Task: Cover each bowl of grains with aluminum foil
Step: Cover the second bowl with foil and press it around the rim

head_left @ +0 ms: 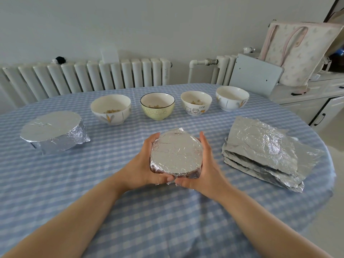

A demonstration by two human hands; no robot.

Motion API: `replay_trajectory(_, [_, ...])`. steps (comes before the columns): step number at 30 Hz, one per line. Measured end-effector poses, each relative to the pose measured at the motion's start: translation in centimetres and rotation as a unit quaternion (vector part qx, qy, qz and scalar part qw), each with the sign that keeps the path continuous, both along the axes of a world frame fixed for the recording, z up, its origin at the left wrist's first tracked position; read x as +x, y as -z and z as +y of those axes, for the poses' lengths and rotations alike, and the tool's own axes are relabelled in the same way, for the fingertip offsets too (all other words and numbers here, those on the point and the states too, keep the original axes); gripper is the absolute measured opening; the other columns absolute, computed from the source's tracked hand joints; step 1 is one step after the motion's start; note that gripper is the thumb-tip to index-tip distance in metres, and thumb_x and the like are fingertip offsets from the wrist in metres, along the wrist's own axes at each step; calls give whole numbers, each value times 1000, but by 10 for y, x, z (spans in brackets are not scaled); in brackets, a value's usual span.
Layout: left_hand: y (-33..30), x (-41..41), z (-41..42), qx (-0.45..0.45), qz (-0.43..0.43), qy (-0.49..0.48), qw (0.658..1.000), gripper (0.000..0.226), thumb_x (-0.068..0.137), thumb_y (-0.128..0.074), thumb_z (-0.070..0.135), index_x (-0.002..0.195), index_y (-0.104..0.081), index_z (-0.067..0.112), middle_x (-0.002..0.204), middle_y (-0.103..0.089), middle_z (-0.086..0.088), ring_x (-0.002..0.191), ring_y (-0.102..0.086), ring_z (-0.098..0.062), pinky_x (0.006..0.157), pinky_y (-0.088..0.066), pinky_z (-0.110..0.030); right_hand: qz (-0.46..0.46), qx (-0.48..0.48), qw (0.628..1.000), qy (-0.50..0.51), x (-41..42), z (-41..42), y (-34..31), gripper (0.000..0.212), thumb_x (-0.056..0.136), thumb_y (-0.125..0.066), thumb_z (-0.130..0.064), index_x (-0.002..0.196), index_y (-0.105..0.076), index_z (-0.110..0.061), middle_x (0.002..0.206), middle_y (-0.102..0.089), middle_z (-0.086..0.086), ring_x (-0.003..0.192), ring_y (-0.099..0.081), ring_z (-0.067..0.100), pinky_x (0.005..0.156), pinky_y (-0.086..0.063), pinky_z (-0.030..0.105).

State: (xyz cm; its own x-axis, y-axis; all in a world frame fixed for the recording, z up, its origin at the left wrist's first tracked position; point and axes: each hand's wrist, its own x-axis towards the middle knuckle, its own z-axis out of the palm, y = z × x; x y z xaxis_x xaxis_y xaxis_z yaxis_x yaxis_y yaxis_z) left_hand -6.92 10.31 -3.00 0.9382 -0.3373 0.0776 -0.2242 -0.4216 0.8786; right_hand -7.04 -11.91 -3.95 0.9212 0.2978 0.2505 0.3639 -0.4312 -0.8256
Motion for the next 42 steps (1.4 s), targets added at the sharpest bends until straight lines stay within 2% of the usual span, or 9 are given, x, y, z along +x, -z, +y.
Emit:
replay_trajectory(7, [-9,1,6,2,51,43,998,125,50,-86,58,145,-5,41,147,-26,24,131,-34,12,103,-36,-13,-2,-4,1000,3,-1,-2,1,131,48,-78,-71,136,19,-61,152,-20,-16,140,-25,-1,108,-26,12])
replay_trajectory(10, [-24,3,11,69,41,55,995,122,55,-56,92,152,-7,36,155,-19,21,140,-25,5,110,-26,-15,8,4,1000,-7,0,-2,2,132,50,-79,-72,138,19,-60,154,-19,-14,141,-23,0,105,-23,8])
replay_trajectory(13, [-39,12,13,122,47,10,991,120,53,-24,103,152,-14,36,153,-26,15,137,-31,-5,113,-27,-29,15,6,1000,-14,1,-3,1,134,50,-78,-73,139,20,-58,154,-17,-16,141,-22,-2,104,-21,4])
replay_trajectory(15, [-49,22,11,189,25,-28,981,109,60,-15,99,150,-23,37,152,-34,8,134,-40,-13,111,-30,-36,21,0,1000,-13,0,-3,0,134,50,-79,-70,138,22,-57,153,-14,-19,141,-21,-2,100,-18,-1])
replay_trajectory(18, [-57,33,-1,323,-135,-57,935,69,92,-24,68,147,-34,27,155,-32,7,139,-34,-13,112,-26,-35,23,-14,1000,-9,-3,-4,-3,134,51,-79,-68,136,23,-55,149,-11,-24,137,-18,-7,95,-15,-6])
replay_trajectory(21, [-59,34,-30,315,-220,-24,923,45,104,-31,38,144,-40,21,152,-38,4,142,-28,-11,118,-19,-33,15,-26,1000,-9,-4,-4,-6,133,52,-78,-67,136,23,-53,147,-13,-21,136,-16,-9,103,-17,4])
replay_trajectory(24, [-55,37,-48,350,-214,15,912,43,104,-33,32,145,-39,20,150,-40,4,140,-30,-10,113,-17,-25,14,-34,999,-8,-4,-4,-7,134,52,-78,-69,138,24,-51,148,-14,-19,137,-16,-7,107,-20,17])
replay_trajectory(31, [-51,42,-51,346,-172,14,922,42,103,-36,31,144,-36,23,149,-37,6,138,-27,-10,111,-18,-26,19,-33,999,-8,-5,-4,-8,137,52,-78,-66,144,20,-42,149,-15,-14,138,-15,-6,108,-18,15])
replay_trajectory(42, [-55,44,-44,214,-64,-6,975,31,95,-46,32,126,-43,30,133,-47,13,120,-43,-6,104,-35,-35,26,-30,999,-13,-5,-4,-10,136,53,-81,-62,146,16,-40,153,-14,-12,137,-16,-5,106,-18,12])
